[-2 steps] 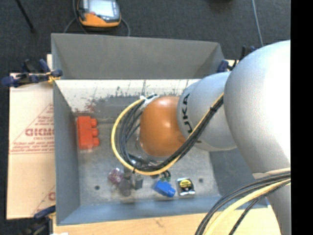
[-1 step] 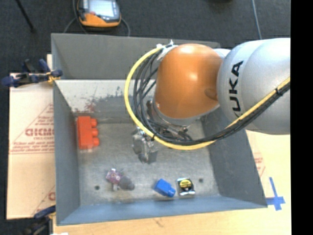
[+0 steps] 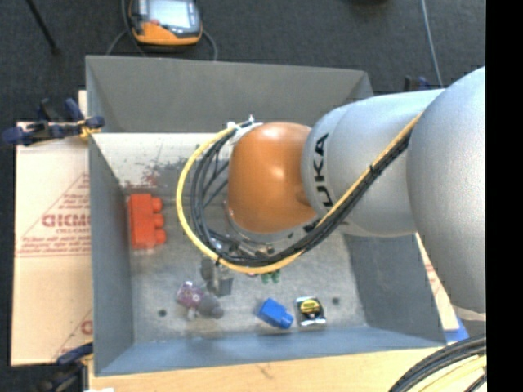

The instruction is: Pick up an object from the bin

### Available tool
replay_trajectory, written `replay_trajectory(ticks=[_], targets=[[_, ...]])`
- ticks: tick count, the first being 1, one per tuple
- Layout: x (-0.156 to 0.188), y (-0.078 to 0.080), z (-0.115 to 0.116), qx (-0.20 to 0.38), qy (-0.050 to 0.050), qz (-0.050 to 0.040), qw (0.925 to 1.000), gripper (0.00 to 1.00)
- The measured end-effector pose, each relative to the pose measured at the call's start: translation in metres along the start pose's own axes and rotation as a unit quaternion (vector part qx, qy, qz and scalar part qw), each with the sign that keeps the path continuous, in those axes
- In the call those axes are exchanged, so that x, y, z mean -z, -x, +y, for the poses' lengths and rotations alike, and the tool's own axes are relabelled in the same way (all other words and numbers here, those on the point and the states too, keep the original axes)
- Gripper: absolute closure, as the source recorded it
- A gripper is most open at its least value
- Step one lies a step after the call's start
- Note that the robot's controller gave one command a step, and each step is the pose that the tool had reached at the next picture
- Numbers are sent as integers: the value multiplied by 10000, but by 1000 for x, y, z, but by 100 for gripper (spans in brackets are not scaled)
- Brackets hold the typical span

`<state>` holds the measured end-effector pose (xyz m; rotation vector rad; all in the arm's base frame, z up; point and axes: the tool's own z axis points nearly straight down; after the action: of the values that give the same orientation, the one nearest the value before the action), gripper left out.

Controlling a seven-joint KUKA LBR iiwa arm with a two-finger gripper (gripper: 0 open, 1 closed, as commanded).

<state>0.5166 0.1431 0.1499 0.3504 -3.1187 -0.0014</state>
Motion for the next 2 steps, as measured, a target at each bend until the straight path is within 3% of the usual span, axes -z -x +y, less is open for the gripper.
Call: replay_trajectory(ticks=[1,2], targets=[[4,1,0,-1,-1,-34,10000,0],[-81,-20,-3,1093,-12,-16,9940,0]])
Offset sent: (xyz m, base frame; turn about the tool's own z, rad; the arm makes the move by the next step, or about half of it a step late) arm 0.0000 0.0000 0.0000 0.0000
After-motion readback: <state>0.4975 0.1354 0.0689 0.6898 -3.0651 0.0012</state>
